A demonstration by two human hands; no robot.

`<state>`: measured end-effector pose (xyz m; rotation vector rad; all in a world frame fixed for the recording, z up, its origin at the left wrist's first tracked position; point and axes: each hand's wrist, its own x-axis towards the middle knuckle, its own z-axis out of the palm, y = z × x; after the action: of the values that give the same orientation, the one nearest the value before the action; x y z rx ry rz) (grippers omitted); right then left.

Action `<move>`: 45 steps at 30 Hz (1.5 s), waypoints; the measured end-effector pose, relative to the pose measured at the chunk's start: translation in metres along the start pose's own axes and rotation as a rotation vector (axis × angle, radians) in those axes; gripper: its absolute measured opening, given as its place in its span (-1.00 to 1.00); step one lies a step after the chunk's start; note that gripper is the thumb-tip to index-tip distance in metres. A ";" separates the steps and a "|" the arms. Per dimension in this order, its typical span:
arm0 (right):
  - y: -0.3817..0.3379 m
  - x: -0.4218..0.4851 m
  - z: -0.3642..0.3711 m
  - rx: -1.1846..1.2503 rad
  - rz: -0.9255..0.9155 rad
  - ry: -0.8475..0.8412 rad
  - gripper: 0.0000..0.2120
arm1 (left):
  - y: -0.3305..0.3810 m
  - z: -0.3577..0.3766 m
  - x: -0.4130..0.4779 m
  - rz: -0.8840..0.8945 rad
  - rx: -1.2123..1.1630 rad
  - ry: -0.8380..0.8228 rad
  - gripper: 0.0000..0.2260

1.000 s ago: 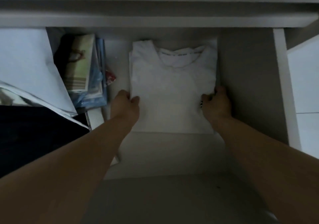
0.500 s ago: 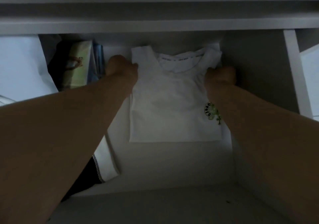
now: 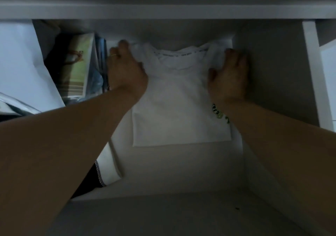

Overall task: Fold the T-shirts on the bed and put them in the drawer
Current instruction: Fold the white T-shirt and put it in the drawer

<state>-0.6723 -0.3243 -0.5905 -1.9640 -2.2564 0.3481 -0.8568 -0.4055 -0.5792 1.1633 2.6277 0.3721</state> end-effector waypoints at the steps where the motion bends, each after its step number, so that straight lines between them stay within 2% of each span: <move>1: -0.004 -0.005 0.004 -0.010 -0.136 -0.013 -0.42 | 0.004 0.004 -0.004 0.166 -0.016 0.017 -0.44; 3: -0.011 -0.011 0.012 -0.043 -0.326 -0.181 -0.37 | 0.006 0.017 -0.009 0.378 0.065 -0.157 -0.31; 5: -0.003 -0.001 0.020 -0.118 -0.329 -0.369 -0.35 | -0.002 0.027 -0.004 0.361 0.188 -0.408 -0.16; 7: 0.010 0.013 0.019 -0.194 -0.288 -0.454 -0.31 | -0.008 0.028 0.008 0.323 0.189 -0.497 -0.07; 9: 0.013 0.015 0.015 -0.152 -0.256 -0.467 -0.30 | -0.008 0.024 0.011 0.314 0.119 -0.455 -0.02; 12: 0.006 -0.014 0.011 -0.096 -0.233 -0.215 -0.32 | -0.008 0.020 -0.015 0.280 0.031 -0.228 -0.03; 13: 0.004 -0.031 0.009 -0.077 -0.232 -0.186 -0.30 | -0.012 0.020 -0.033 0.286 0.023 -0.193 -0.05; 15: 0.009 -0.064 0.010 -0.049 -0.335 -0.284 -0.31 | -0.026 0.022 -0.071 0.330 0.024 -0.265 -0.14; 18: 0.033 -0.085 0.015 -0.132 -0.518 -0.421 -0.33 | -0.053 0.028 -0.094 0.378 0.206 -0.420 -0.22; 20: 0.044 -0.084 0.017 -0.170 -0.444 -0.409 -0.33 | -0.064 0.031 -0.091 0.315 0.222 -0.432 -0.21; 22: 0.042 -0.086 0.015 -0.165 -0.237 -0.377 -0.34 | -0.065 0.028 -0.094 0.200 0.198 -0.382 -0.24; 23: 0.036 -0.091 0.013 -0.135 -0.161 -0.335 -0.33 | -0.061 0.026 -0.099 0.204 0.186 -0.320 -0.27; 24: 0.032 -0.097 0.010 -0.092 -0.160 -0.311 -0.31 | -0.056 0.024 -0.107 0.281 0.162 -0.261 -0.31; 25: 0.030 -0.103 0.008 -0.059 -0.262 -0.307 -0.33 | -0.050 0.025 -0.116 0.407 0.145 -0.245 -0.33; 27: 0.039 -0.113 0.008 -0.118 -0.607 -0.391 -0.38 | -0.045 0.032 -0.131 0.658 0.160 -0.259 -0.35; 28: 0.046 -0.116 0.007 -0.166 -0.692 -0.457 -0.37 | -0.045 0.032 -0.135 0.662 0.178 -0.310 -0.35; 29: 0.053 -0.117 0.007 -0.188 -0.672 -0.510 -0.37 | -0.046 0.032 -0.136 0.593 0.182 -0.356 -0.32; 32: 0.059 -0.121 0.010 -0.141 -0.373 -0.504 -0.33 | -0.052 0.035 -0.139 0.316 0.149 -0.406 -0.13; 35: 0.048 -0.123 0.013 -0.045 -0.133 -0.489 -0.30 | -0.050 0.038 -0.139 0.250 0.150 -0.472 -0.07; 39: 0.055 -0.103 0.012 -0.121 -0.143 -0.471 -0.30 | -0.039 0.038 -0.117 0.268 0.167 -0.456 -0.16; 45: 0.053 -0.094 0.017 -0.106 -0.127 -0.391 -0.29 | -0.027 0.041 -0.104 0.291 0.136 -0.410 -0.15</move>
<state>-0.6119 -0.4124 -0.6152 -1.9268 -2.6709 0.6615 -0.7945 -0.4957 -0.6149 1.4905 2.1628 -0.0018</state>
